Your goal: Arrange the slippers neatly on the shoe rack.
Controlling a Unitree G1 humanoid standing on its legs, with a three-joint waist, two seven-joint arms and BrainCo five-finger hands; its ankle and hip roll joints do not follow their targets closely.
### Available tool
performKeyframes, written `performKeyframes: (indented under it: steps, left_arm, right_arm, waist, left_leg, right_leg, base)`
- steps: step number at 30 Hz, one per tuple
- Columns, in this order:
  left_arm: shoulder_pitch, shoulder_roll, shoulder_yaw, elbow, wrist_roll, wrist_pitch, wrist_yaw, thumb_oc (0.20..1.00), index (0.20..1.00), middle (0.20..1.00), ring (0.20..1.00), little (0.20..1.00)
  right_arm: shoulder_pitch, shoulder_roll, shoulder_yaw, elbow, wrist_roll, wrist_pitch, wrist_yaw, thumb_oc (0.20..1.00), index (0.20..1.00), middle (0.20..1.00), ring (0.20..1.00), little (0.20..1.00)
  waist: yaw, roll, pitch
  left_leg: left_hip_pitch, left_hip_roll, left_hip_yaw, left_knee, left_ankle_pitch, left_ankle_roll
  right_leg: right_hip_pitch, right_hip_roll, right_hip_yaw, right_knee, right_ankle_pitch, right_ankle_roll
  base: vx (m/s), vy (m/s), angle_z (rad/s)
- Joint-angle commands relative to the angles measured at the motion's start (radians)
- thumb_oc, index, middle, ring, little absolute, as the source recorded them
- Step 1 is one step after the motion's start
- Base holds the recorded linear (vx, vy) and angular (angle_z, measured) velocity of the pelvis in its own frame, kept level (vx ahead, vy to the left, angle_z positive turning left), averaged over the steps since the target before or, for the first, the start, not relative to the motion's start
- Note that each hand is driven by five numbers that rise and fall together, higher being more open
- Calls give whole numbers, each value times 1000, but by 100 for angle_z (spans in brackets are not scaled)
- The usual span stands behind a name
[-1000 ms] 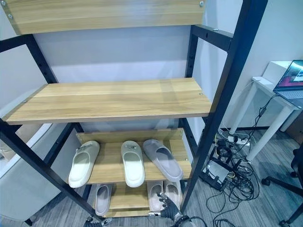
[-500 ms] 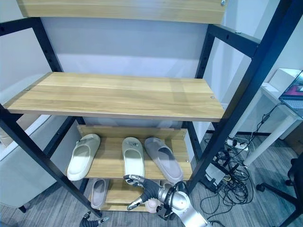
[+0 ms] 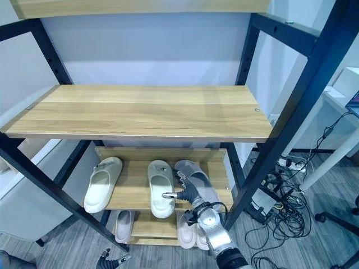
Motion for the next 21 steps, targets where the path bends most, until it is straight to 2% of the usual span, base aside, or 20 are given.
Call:
performKeyframes:
  steps: [1, 9, 21]
  left_arm:
    - [9, -5, -39, 111, 32, -14, -11, 1000, 1000, 1000, 1000, 1000]
    - [7, -20, -36, 76, 19, -13, -14, 1000, 1000, 1000, 1000, 1000]
    - [7, -29, -51, 91, 20, -33, -6, 1000, 1000, 1000, 1000, 1000]
  right_arm:
    - [-28, 22, -32, -53, 15, -18, -14, 1000, 1000, 1000, 1000, 1000]
    - [65, 99, 15, -93, -1, 46, -54, 1000, 1000, 1000, 1000, 1000]
    - [64, 182, 77, -52, 29, 69, -69, 1000, 1000, 1000, 1000, 1000]
  waist:
    - [28, -7, -6]
    - [25, 8, 8]
    - [28, 2, 9]
  left_leg:
    - [-20, 5, 9, 6, 22, 18]
    - [-42, -16, -2, 6, 29, 30]
    - [-26, -22, 2, 6, 24, 36]
  right_leg:
    - [-26, -51, -11, 6, 52, 41]
    - [-31, -67, -29, 6, 47, 52]
    - [-15, -75, -29, 6, 40, 57]
  base:
    - [10, 28, 5]
    - [13, 39, 7]
    - [9, 11, 0]
